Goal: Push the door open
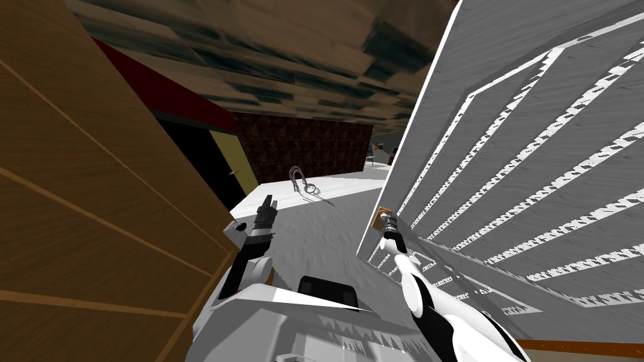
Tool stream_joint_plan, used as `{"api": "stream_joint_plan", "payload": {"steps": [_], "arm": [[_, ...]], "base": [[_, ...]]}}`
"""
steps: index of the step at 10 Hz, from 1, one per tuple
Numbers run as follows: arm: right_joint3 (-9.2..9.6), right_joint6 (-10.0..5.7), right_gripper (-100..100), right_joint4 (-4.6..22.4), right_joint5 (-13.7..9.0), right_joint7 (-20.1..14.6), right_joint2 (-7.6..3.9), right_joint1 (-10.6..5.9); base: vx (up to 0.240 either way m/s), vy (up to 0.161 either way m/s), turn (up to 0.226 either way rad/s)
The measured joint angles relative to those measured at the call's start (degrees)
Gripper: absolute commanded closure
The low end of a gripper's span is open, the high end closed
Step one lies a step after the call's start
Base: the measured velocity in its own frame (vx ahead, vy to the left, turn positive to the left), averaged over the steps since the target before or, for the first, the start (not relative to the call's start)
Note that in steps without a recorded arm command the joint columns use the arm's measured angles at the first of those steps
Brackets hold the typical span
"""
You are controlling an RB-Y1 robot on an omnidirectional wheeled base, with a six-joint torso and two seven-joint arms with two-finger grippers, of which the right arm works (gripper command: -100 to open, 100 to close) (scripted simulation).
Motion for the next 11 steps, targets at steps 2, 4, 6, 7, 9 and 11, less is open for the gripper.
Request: {"api": "stream_joint_plan", "payload": {"steps": [2, 4, 6, 7, 9, 11], "arm": [[-1.22, -0.75, 100, 2.37, -0.47, 0.51, -1.01, -0.59], [-2.29, -0.16, 100, 0.41, -0.9, 0.9, -1.1, 0.65], [-3.26, 0.08, 100, 0.09, -1.28, 1.37, -1.51, 0.84], [-3.47, -0.07, 100, 0.62, -1.38, 1.42, -1.91, 0.58], [-4.32, 0.02, 100, 0.02, -1.69, 1.8, -1.97, 1.23], [-4.86, -0.6, 100, 1.55, -1.91, 1.98, -2.68, 0.76]], "base": [[0.207, 0.059, -0.055], [0.173, 0.04, -0.051], [0.144, 0.033, -0.036], [0.142, 0.03, -0.035], [0.135, 0.046, -0.046], [0.086, 0.009, -0.03]]}}
